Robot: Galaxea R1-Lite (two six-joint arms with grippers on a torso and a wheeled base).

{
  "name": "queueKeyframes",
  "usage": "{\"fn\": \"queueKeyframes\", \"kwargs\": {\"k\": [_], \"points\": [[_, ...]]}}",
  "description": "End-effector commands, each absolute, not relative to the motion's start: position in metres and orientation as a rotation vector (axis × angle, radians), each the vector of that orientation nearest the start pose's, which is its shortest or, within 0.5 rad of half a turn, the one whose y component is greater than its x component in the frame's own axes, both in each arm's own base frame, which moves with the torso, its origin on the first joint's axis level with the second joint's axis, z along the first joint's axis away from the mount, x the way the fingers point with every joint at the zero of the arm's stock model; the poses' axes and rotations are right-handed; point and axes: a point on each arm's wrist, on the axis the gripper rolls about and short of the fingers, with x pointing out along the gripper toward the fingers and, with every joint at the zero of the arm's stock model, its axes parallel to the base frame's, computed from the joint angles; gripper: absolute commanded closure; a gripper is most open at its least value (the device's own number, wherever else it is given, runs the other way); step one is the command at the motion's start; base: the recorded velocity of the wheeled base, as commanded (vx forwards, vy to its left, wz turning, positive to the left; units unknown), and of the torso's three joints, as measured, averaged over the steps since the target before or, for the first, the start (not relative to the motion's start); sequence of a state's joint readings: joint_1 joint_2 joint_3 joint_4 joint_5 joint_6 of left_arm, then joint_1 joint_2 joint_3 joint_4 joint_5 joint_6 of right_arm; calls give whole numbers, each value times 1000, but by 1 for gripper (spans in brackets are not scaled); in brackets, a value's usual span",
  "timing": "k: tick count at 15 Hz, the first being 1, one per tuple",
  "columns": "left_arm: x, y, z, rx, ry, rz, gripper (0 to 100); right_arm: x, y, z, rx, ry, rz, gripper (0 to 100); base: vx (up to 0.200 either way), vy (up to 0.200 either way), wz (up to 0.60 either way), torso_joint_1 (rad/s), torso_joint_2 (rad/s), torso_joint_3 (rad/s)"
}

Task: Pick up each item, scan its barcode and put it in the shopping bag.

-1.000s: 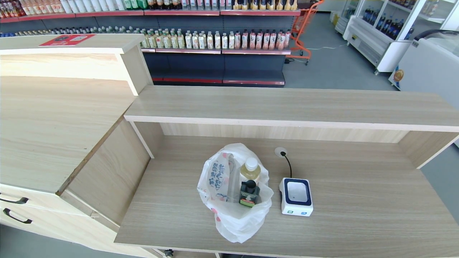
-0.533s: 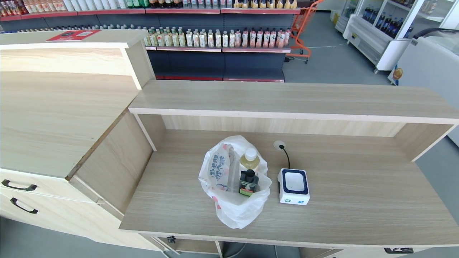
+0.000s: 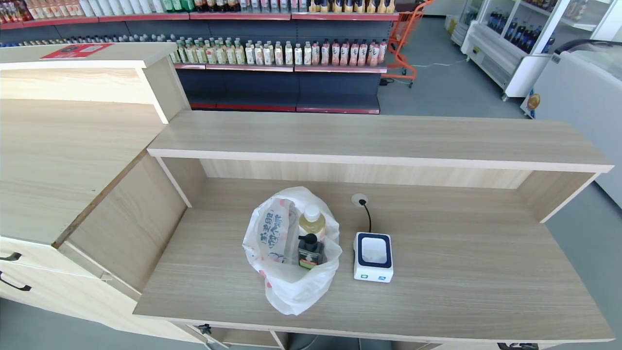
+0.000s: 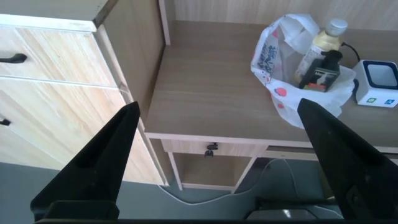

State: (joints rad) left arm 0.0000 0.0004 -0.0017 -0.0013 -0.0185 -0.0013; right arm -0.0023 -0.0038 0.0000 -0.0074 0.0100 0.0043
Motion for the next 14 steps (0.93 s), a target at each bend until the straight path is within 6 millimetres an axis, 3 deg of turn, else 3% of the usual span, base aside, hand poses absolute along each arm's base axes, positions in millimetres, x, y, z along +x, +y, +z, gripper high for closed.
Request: {"fn": "queueKeyframes", "kwargs": {"k": [1,4,10,14], "points": [[-23,0,76,-3,-3,-18,0,-23,0,76,5,-8,8,100,0,-200,0,7,7,2],[-23,0,76,2,-3,-18,0,-23,0,76,6,-8,9,100,0,0,0,0,0,0],[-23,0,76,-3,-3,-18,0,-23,0,76,5,-8,9,100,200,0,0,-3,0,4],[-23,0,76,-3,-3,-18,0,-23,0,76,6,-8,9,100,0,0,0,0,0,0]]}}
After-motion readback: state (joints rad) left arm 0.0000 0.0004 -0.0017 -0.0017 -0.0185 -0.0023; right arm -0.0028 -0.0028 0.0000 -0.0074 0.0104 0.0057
